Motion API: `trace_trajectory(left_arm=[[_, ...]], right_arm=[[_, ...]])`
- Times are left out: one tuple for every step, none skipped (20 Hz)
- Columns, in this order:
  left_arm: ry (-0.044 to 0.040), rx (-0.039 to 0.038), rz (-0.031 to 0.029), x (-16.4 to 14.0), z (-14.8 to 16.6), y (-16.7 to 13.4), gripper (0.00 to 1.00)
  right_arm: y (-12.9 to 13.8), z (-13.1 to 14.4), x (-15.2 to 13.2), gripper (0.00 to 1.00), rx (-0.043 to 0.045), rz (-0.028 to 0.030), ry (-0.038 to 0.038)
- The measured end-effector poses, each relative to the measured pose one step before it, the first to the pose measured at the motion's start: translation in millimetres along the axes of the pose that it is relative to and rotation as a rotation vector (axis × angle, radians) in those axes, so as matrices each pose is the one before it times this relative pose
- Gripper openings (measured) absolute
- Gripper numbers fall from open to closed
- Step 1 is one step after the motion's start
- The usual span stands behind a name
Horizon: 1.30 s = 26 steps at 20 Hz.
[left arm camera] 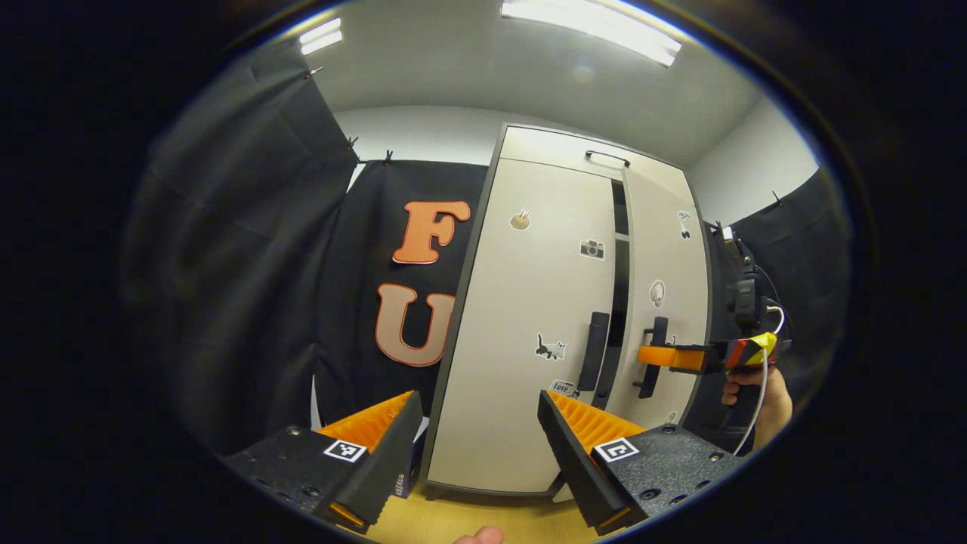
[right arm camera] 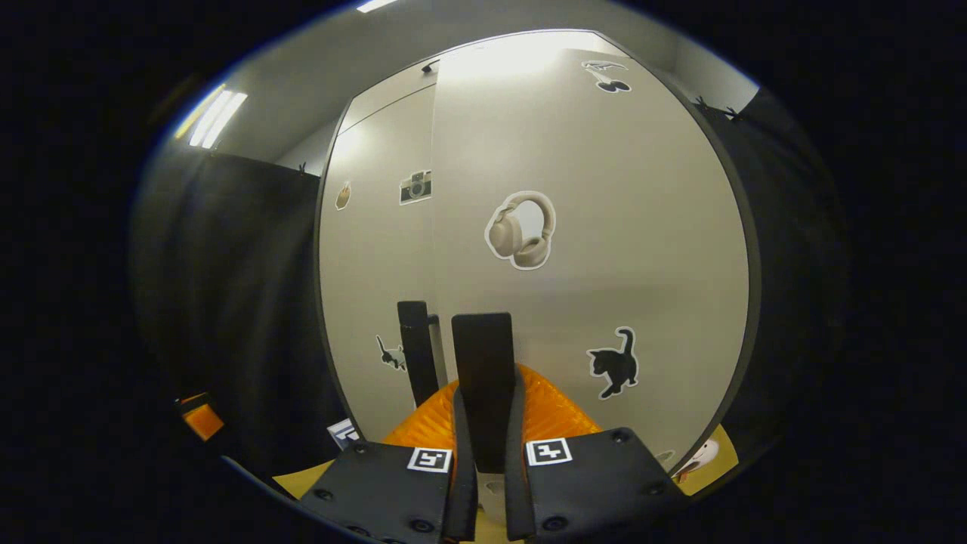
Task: Open the right door of the double-door shoe cabinet with the right hand, and open the left door with the left hand.
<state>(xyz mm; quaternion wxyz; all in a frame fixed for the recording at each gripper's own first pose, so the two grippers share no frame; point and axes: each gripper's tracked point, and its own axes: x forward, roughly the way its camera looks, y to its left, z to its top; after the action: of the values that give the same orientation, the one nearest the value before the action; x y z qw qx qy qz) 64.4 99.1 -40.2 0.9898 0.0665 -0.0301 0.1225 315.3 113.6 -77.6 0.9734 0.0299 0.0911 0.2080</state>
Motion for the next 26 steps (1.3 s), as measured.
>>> trace_trajectory(left_arm=[[-0.00199,-0.00567,-0.00947,1.18,-0.87,-4.53,0.94],[0.00156,-0.00203,-0.00675,3.25,-1.73,-5.54,0.94],[0.0039,0.0,-0.00647,3.24,-2.17,-6.07,0.94],[0.00321,0.00131,-0.01065,4.08,-1.91,-6.85,0.94],[0.00287,0.00231,-0.01147,4.55,-2.33,-6.82,0.94],[-0.00039,0.00127,-0.01217,6.04,-1.22,-6.71,0.94],[0.00235,0.00033,-0.01073,4.79,-1.29,-7.35,0.94],[0.00676,-0.00059,-0.00857,5.76,-2.4,-6.41,0.94],[0.00557,-0.00269,-0.01223,6.83,-0.31,-7.26,0.94],[0.00236,-0.00223,-0.01427,6.3,-0.38,-6.65,0.94],[-0.00063,-0.00181,-0.01135,6.37,0.98,-5.37,0.94],[-0.00143,-0.00098,-0.00767,5.52,0.02,-3.9,0.97],[-0.00174,0.00163,-0.0078,5.96,0.86,-4.59,0.94],[-0.00117,0.00415,-0.00707,6.17,1.37,-4.69,0.94],[-0.00309,0.00481,-0.00773,4.96,1.59,-4.26,0.94],[-0.00443,0.00279,-0.00582,5.14,1.79,-4.25,0.94],[-0.00342,0.0005,-0.0071,6.3,1.51,-3.84,0.94],[-0.00249,0.00086,-0.0078,4.31,0.46,-4.14,0.92],[-0.00124,0.0021,-0.0039,4.59,0.21,-3.64,0.94],[-0.00201,0.00175,-0.00384,3.84,-0.65,-3.01,0.92],[-0.00182,0.00125,-0.00558,4.45,-0.81,-3.23,0.94],[-0.00098,0.00142,-0.00796,3.83,-0.17,-4.01,0.94],[0.00126,0.00336,-0.00971,4.12,-0.39,-3.61,0.94],[0.0005,0.00408,-0.00569,4.3,-1.14,-3.05,0.92],[0.00177,0.00299,-0.00123,4.81,-1.76,-0.25,0.94],[0.00473,0.00009,-0.00243,4.79,-2.32,-1.76,0.94]], right_arm=[[-1.07,0.58,-12.25,0.23,0.00841,0.02559,0.00371],[-0.92,0.59,-11.22,0.23,0.00778,0.02106,-0.00045],[-1.05,-0.03,-12.43,0.23,0.00304,0.01408,0.00122],[-1.79,-0.6,-14.2,0.23,-0.0022,0.00898,0.00347],[-1.52,1.59,-7.72,0.23,-0.00861,0.00426,0.00428],[-1.34,-0.27,-5.1,0.23,-0.01158,0.00128,0.00814],[-1.85,0.26,-6.5,0.23,-0.01259,0.00068,0.00225],[-3.42,-1.32,-12.29,0.23,-0.0102,0.00275,0.00076],[-4.2,0.98,-11.95,0.23,-0.00205,0.00471,-0.00377],[-4.0,1.31,-10.74,0.23,0.0064,0.01032,-0.00522],[-2.62,1.48,-7.18,0.23,0.02297,0.01146,-0.0041],[-1.12,0.45,-4.91,0.22,0.0261,0.00966,-0.00651],[-1.13,1.28,-4.68,0.23,0.01628,0.0046,-0.00456],[-1.61,1.12,-1.37,0.23,0.00507,-0.00195,-0.00704],[-2.58,0.98,-3.23,0.22,-0.00533,-0.00477,-0.00475],[-1.6,0.71,-1.62,0.22,-0.0063,-0.00399,-0.00267],[-1.75,0.39,-2.26,0.22,0.00026,-0.00399,0.00311],[-0.72,0.87,-1.63,0.22,0.00185,-0.00277,0.00272],[-0.86,-0.5,-0.99,0.22,-0.0002,-0.00356,0.00552],[-0.93,0.9,-1.59,0.22,-0.0021,-0.00468,-0.00001],[-1.45,0.34,-1.05,0.22,-0.00316,-0.0052,-0.00252],[-2.4,0.38,-1.53,0.22,-0.00325,-0.0051,-0.0024],[-1.68,-0.43,-1.5,0.22,-0.00197,-0.00411,-0.00094],[-1.3,0.25,-0.73,0.22,0.0019,-0.0066,-0.0006],[-1.73,0.56,-1.24,0.22,-0.00228,-0.00741,-0.001],[-2.75,0.77,-0.94,0.22,-0.00215,-0.00967,-0.00183]])
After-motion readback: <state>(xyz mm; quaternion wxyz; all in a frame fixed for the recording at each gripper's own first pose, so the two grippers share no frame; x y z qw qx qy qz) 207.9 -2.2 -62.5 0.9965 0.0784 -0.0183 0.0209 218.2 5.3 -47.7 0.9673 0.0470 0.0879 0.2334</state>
